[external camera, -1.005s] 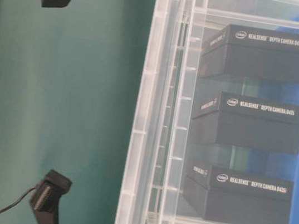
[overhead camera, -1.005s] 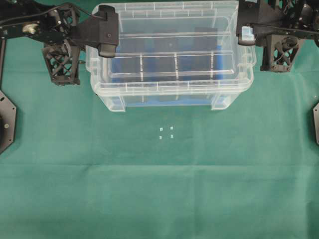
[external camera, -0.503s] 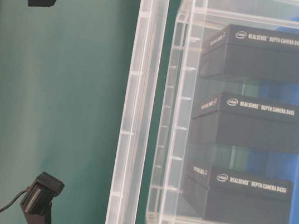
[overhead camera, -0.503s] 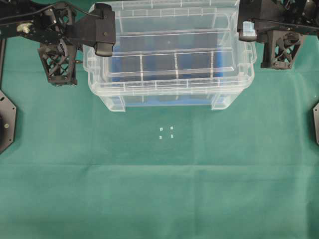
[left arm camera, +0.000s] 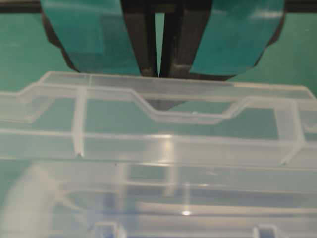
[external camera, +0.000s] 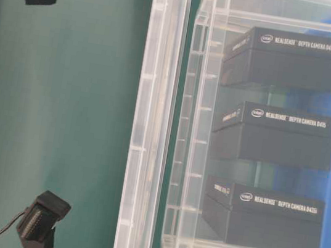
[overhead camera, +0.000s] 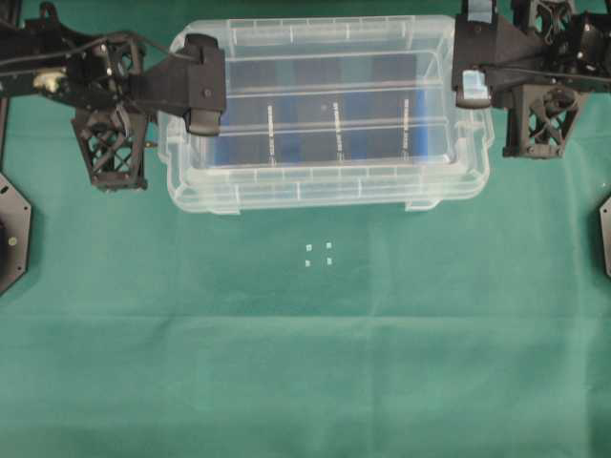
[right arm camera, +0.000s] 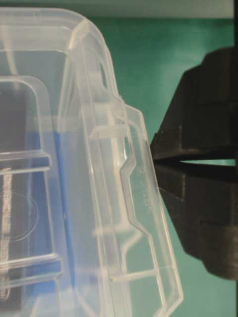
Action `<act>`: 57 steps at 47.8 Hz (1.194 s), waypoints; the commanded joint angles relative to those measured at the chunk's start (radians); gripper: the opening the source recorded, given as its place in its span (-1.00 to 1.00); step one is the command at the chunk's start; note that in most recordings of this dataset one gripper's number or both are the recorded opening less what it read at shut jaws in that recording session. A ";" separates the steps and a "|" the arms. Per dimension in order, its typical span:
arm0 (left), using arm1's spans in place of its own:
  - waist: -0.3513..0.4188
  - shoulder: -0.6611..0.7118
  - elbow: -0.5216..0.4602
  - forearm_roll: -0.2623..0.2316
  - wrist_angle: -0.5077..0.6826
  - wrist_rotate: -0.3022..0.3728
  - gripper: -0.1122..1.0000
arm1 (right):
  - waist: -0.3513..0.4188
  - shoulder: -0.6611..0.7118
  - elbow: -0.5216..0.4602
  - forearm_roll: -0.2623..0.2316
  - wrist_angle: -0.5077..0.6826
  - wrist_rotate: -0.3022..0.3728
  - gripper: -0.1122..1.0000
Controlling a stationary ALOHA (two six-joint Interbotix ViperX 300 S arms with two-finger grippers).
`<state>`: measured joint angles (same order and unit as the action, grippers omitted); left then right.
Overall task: Clamp the lid of the box with both arms, then lift and open it.
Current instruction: 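Lift the clamped lid with both grippers and pull it toward the front, then lower the held lid onto the cloth in front of the box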
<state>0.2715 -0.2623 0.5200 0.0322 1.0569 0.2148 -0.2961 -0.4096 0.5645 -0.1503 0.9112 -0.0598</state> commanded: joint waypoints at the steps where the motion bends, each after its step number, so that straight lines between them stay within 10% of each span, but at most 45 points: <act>1: -0.043 -0.012 -0.061 -0.003 -0.026 -0.052 -0.77 | 0.094 -0.011 -0.078 0.009 -0.025 0.043 -0.81; 14: -0.150 -0.025 -0.049 -0.002 -0.020 -0.153 -0.77 | 0.222 -0.011 -0.077 -0.003 -0.005 0.140 -0.81; 35: -0.327 -0.018 -0.048 0.011 -0.023 -0.319 -0.77 | 0.477 0.002 -0.080 -0.190 0.080 0.486 -0.81; 57: -0.471 0.000 -0.058 0.020 -0.026 -0.477 -0.77 | 0.657 0.061 -0.121 -0.276 0.144 0.676 -0.81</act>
<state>-0.1979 -0.2654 0.5200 0.0291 1.0753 -0.2270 0.3405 -0.3543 0.5553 -0.3912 1.0815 0.5768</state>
